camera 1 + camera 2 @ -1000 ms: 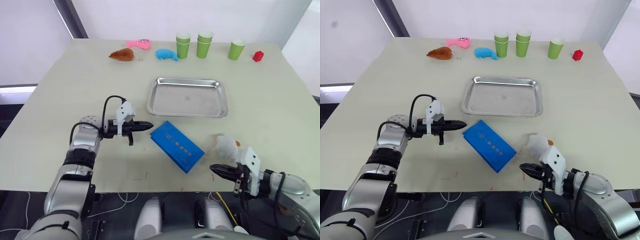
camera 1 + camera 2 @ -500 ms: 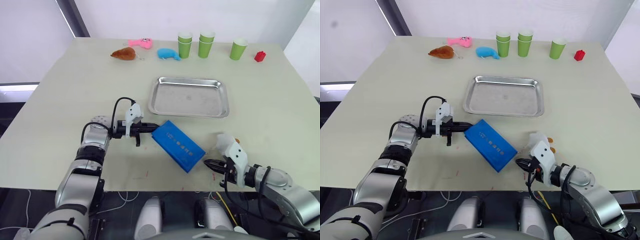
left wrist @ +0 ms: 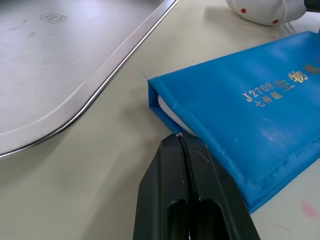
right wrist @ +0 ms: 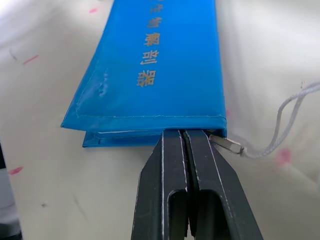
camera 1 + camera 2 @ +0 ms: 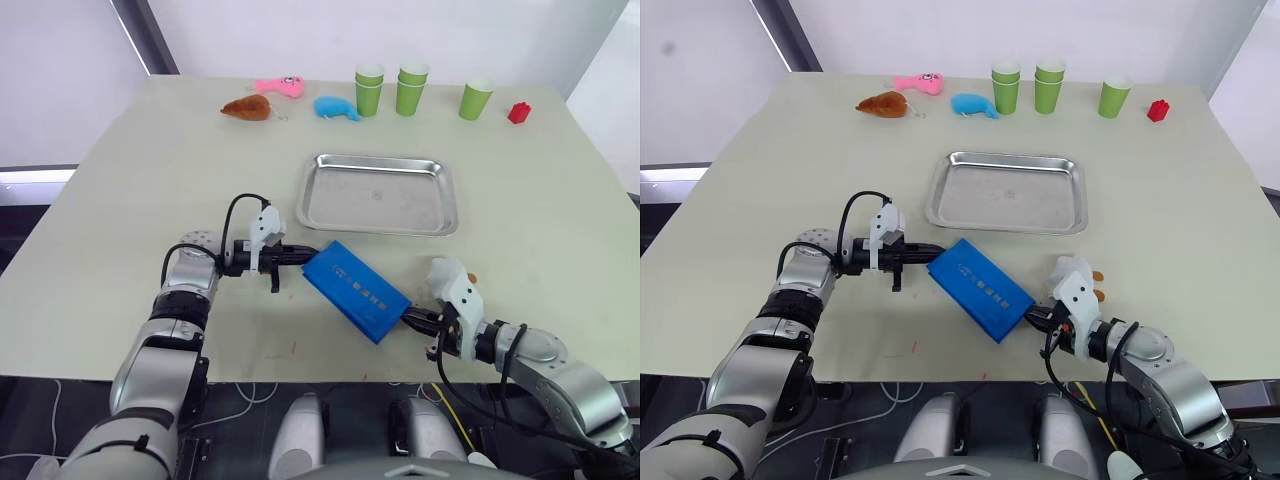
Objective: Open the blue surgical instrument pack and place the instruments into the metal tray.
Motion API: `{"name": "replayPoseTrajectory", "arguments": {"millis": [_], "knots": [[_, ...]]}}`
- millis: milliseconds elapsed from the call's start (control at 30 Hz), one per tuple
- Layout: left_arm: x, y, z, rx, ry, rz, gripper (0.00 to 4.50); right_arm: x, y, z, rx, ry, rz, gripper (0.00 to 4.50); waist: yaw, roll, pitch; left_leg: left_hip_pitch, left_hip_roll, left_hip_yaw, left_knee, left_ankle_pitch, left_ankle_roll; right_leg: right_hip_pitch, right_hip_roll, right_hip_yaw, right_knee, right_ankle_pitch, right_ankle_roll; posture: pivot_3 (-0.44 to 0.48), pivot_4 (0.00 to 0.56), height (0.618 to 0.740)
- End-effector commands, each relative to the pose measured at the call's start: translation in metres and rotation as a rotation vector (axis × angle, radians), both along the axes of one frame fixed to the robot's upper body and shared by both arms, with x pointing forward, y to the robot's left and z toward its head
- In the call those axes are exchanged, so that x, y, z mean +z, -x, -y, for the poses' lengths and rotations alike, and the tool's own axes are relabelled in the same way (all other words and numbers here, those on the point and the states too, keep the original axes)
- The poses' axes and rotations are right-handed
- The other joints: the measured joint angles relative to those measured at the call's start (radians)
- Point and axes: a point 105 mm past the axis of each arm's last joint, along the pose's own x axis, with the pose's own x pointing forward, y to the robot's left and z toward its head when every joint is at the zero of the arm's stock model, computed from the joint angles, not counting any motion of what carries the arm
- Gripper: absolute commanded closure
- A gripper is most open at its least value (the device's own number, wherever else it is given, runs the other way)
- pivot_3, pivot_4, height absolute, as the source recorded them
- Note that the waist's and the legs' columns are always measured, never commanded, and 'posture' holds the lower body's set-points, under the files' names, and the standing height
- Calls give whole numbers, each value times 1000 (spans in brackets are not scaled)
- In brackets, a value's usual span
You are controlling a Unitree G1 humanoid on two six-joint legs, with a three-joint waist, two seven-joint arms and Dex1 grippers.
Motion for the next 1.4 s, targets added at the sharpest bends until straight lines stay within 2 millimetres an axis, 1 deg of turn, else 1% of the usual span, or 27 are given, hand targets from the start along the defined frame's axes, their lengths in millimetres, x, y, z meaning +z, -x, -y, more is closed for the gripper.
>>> {"name": "replayPoseTrajectory", "arguments": {"millis": [33,167,367,467,600,800,933,1133,1267,1300,1400], "knots": [[5,8,11,-49,42,20,4460,9,-8,6,-32,4,50,4500,0,0,0,0,0,0,0,0,0,0,0,0,0,0,0,0,150,739],[4,15,16,-61,56,8,4460,10,-13,10,-65,2,56,4500,1,0,0,0,0,0,0,0,0,0,0,0,0,0,0,0,150,739],[1,28,22,-66,55,-16,4460,12,-21,27,-120,6,60,4500,2,0,0,0,-1,-1,3,0,0,1,0,1,1,0,0,0,150,739],[1,34,32,-54,80,-31,4460,13,-24,36,-139,16,66,4500,3,0,0,0,-1,-2,3,0,0,2,0,1,1,0,0,0,150,739],[-3,48,50,-33,124,-62,4460,16,-34,47,-184,21,90,4500,1,1,0,0,-1,-1,3,0,0,2,0,2,1,0,0,0,150,739],[-5,58,59,27,155,-86,4460,18,-47,60,-229,39,126,4500,2,1,0,0,-1,-3,3,0,0,2,1,2,1,0,0,0,150,739],[-11,59,55,57,144,-89,4460,17,-49,58,-213,35,124,4500,0,2,0,0,-1,-2,3,0,0,2,1,2,1,0,0,0,150,739],[-15,52,37,108,121,-83,4460,14,-47,57,-195,39,118,4500,-2,2,0,1,-1,-2,3,0,0,2,1,2,1,0,0,0,150,739],[-17,54,28,119,113,-108,4460,15,-45,61,-206,47,139,4500,-3,2,0,1,-1,-3,2,0,0,2,2,2,1,0,0,0,150,739],[-16,55,25,119,116,-113,4460,19,-46,62,-218,29,160,4500,-3,2,0,1,-1,-3,2,0,0,2,2,2,1,0,0,0,150,739],[-9,57,18,124,123,-95,4460,23,-41,74,-236,25,192,4500,-3,3,0,1,-1,-2,2,0,0,2,2,2,1,0,0,0,150,739]]}}
